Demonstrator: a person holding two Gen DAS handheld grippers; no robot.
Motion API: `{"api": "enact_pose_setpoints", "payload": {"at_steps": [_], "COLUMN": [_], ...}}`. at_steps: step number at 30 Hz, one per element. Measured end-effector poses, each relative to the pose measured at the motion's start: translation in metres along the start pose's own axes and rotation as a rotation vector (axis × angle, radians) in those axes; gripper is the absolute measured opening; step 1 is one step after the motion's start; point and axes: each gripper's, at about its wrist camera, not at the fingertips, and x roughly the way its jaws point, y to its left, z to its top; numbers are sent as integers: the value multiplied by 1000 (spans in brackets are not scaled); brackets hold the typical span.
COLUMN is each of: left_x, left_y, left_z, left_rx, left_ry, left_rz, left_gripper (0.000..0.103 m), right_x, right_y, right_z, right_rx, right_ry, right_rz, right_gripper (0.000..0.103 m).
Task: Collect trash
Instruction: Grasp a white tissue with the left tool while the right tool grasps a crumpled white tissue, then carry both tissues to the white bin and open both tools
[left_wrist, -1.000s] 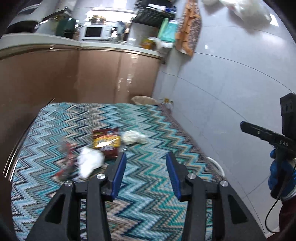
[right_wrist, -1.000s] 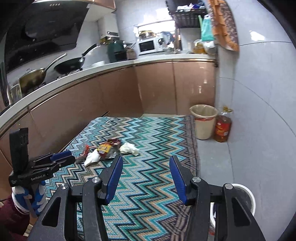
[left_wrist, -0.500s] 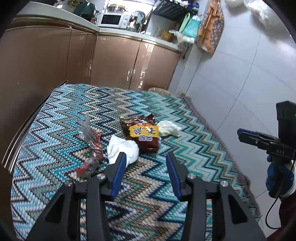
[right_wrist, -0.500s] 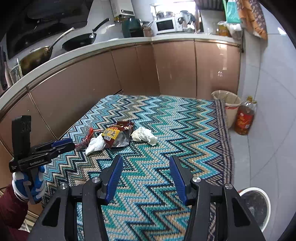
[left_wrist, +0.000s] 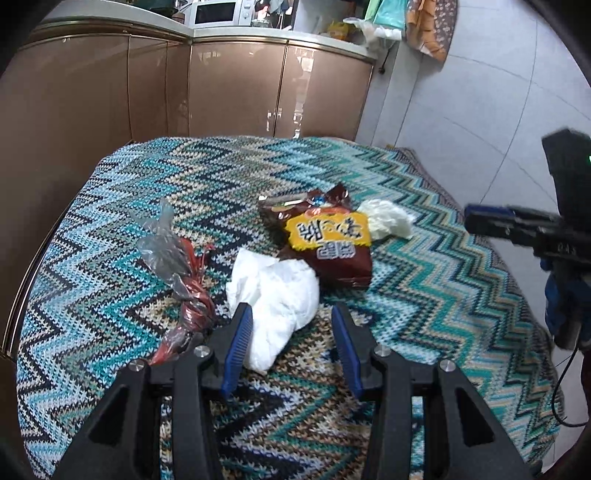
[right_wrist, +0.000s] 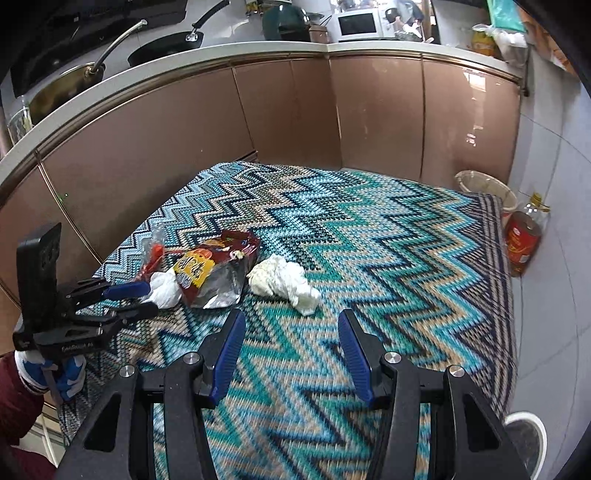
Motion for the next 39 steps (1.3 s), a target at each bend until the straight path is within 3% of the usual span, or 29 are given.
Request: {"api": "enact_pose_setpoints", "payload": {"at_steps": [8, 10, 21, 26, 31, 39], "left_x": [13, 15, 13, 10, 5, -5], "left_y": [6, 6, 20, 22, 22, 8], "left_z": [-3, -2, -4, -5, -5, -6], "left_rx": [-18, -22, -73, -88, -78, -21], "left_ry": [24, 26, 19, 17, 6, -15], "left_rz": [-21, -17, -37, -42, -40, -9], "left_gripper": [41, 36, 26, 20, 10, 6], "right_x": [39, 49, 76, 75, 65, 32], "right_y": [-5, -7, -9, -8, -6, -3], "right_z": [16, 17, 11, 11, 10, -2], "right_rx": [-51, -60, -76, -83, -83, -76], "right_ry": [38, 50, 82, 74, 55, 31], "right_rz": [19, 22, 60, 64, 54, 26], "right_gripper": [49, 49, 25, 13, 12, 12]}}
